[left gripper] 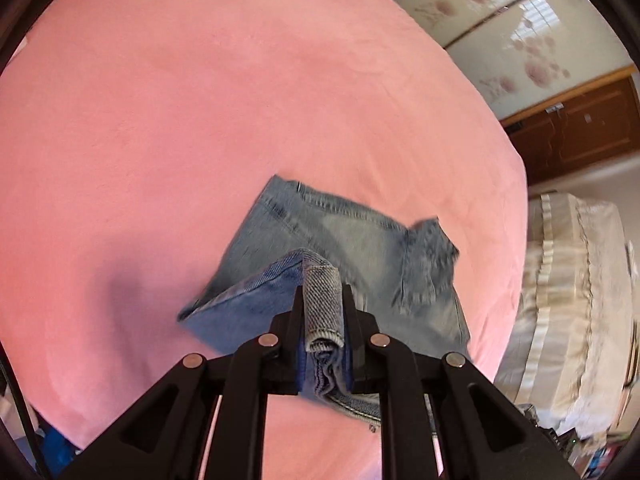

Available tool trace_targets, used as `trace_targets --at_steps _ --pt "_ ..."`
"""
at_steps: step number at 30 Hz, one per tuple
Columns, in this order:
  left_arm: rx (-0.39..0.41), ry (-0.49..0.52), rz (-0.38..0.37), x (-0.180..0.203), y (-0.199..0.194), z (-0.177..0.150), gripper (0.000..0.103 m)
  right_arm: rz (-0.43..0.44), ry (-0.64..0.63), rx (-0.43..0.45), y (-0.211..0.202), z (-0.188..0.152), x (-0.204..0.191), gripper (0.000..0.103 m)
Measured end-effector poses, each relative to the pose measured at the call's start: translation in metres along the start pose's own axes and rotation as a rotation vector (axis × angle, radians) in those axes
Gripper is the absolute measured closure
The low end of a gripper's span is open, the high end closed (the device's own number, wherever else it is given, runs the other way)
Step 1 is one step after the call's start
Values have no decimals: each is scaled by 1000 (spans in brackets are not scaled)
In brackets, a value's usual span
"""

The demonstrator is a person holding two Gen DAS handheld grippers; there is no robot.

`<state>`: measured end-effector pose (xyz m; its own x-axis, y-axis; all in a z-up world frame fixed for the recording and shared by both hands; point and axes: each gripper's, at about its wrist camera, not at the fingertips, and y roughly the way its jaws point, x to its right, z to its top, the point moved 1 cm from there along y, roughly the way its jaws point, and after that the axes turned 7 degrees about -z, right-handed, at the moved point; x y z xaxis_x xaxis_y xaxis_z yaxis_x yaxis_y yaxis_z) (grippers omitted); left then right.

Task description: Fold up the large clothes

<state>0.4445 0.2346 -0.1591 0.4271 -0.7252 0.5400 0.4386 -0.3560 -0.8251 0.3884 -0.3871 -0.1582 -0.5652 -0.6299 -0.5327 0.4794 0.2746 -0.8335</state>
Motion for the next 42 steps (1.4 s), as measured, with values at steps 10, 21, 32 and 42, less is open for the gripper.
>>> trace_targets --at_steps 10,21,32,42 --pt "-29 -33 77 -4 124 45 92 -65 59 -51 122 51 2 83" --pt "-96 -12 130 -25 191 55 85 -169 85 -61 186 65 18 67" --pt "63 216 236 11 150 61 38 -202 12 42 158 58 -6 64" --pt "107 435 156 42 122 -4 31 -175 -123 103 134 -6 -18 64"
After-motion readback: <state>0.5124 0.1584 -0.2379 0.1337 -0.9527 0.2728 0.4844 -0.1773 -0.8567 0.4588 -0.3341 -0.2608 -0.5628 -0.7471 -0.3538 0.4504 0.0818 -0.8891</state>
